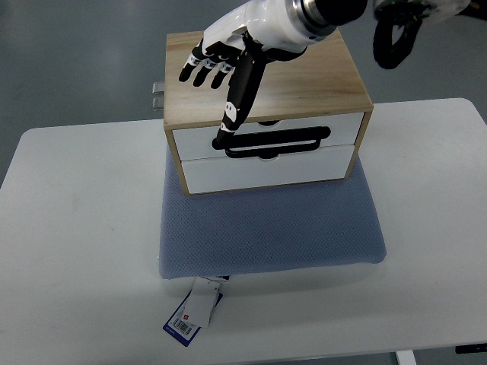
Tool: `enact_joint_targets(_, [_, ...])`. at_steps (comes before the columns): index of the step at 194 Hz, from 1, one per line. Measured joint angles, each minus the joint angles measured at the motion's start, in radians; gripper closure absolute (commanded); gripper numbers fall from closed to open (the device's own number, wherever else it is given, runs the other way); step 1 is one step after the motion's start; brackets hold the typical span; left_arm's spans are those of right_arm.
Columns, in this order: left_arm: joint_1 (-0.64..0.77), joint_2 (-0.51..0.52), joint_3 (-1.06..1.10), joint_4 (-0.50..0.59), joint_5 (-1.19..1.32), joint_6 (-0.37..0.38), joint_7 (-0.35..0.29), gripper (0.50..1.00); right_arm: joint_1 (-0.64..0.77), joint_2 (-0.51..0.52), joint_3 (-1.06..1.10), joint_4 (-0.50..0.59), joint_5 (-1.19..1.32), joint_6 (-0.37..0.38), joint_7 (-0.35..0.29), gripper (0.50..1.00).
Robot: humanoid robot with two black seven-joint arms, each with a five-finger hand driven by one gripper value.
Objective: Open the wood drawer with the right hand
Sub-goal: 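Lower the right hand and hook fingers behind the upper black handle, then pull the upper drawer toward the robot with the right hand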
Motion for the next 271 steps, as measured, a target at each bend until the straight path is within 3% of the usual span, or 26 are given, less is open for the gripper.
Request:
enact_joint_targets(28, [0.001,0.0,0.0,0.003,-0.001,0.0,0.0,0.5,-0.035,0.035,-0.013,0.007,0.02,-0.095,0.0,0.562])
enact_joint_targets(66, [0.001,0.0,0.0,0.003,-0.001,0.0,0.0,0.5,-0.101,0.041,-0.043,-0.004,-0.05,-0.106,0.0,0.56])
enact_joint_targets(146, [0.001,0.0,0.0,0.005,-0.001,0.0,0.0,0.5,-0.223,0.012,-0.092,-0.048,-0.259,0.019,0.0,0.56])
enact_joint_targets(236, [0.001,0.0,0.0,0.005,-0.001,0.0,0.0,0.5,-0.304,0.011,-0.108,-0.079,-0.341,0.066,0.0,0.56])
enact_joint_targets(271, [0.001,0.0,0.0,0.007,-0.002,0.0,0.0,0.5,-0.309,0.001,-0.105,-0.083,-0.337,0.165,0.0,0.56])
